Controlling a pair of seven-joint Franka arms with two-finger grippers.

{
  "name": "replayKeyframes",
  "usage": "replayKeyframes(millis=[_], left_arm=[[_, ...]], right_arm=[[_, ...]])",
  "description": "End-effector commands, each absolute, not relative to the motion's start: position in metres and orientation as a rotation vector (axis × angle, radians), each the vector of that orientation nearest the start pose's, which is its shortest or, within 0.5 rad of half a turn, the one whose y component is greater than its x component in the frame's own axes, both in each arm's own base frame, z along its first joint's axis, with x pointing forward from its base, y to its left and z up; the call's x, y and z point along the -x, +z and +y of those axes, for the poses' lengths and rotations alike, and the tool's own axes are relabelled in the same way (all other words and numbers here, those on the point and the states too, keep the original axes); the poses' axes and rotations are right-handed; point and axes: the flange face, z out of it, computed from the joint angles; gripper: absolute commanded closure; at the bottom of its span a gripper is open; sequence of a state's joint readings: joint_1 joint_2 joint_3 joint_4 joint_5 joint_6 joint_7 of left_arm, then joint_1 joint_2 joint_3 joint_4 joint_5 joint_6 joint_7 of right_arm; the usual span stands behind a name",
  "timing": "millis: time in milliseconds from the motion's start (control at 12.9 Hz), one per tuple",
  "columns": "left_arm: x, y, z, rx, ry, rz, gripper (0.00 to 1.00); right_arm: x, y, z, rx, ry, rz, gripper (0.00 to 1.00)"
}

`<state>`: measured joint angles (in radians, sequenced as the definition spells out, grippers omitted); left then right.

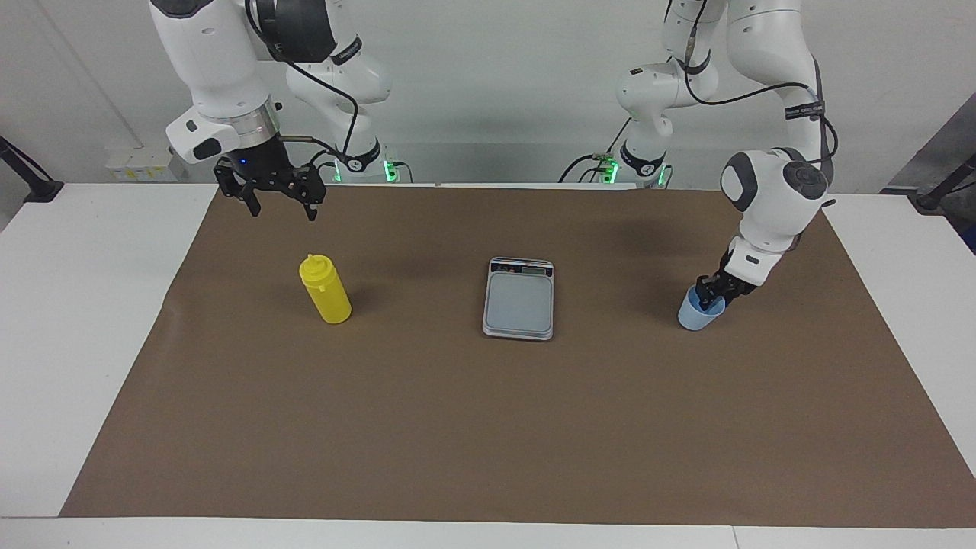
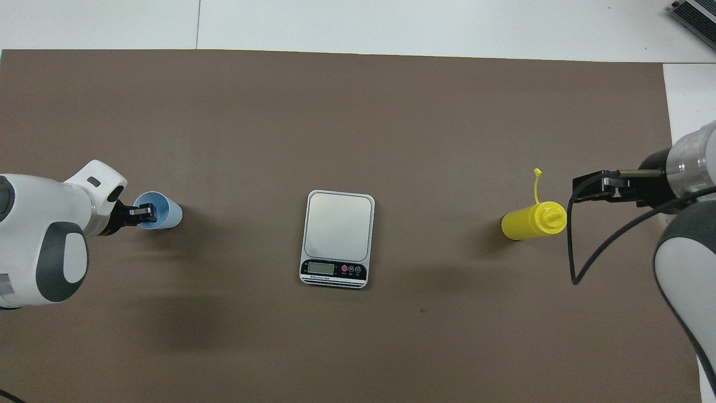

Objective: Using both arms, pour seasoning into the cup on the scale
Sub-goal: 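Carry the blue cup with the left gripper onto the scale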

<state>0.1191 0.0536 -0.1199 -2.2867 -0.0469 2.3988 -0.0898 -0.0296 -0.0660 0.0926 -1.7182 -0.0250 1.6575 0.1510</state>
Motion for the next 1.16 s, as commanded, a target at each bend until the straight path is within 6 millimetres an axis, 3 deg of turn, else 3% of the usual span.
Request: replayKeyframes(millis=[0,233,388,543,853,1085], left_arm=[[-0.526,0.338,-0.003,3.186,-0.109,-0.221,1.0],[-0.539,0.36,-0.005,3.189,-0.13,-0.217,1.0],[-0.555,0.399,-0.008,3.195,-0.096,-0.203,1.0],[-0.568,0.444,-0.024,3.202,-0.099,-0.151,1.0],[-0.573,0.502,-0.099,3.243,-0.164,-0.104,1.0],[-0.553,0.506,-0.201,3.267,-0.211,-0.131,1.0]], right_arm=[[-0.535,0.598,0.03,3.163,-0.033,0.136,0.0],[-0.534,0.597,0.031,3.163,-0.03,0.134,0.0],[-0.534,0.598,0.03,3.163,-0.033,0.136,0.0],[-0.534,0.598,0.031,3.163,-0.033,0.134,0.0],[-0.534,0.598,0.031,3.163,-0.033,0.134,0.0],[-0.534,0.597,0.031,3.164,-0.028,0.131,0.0]])
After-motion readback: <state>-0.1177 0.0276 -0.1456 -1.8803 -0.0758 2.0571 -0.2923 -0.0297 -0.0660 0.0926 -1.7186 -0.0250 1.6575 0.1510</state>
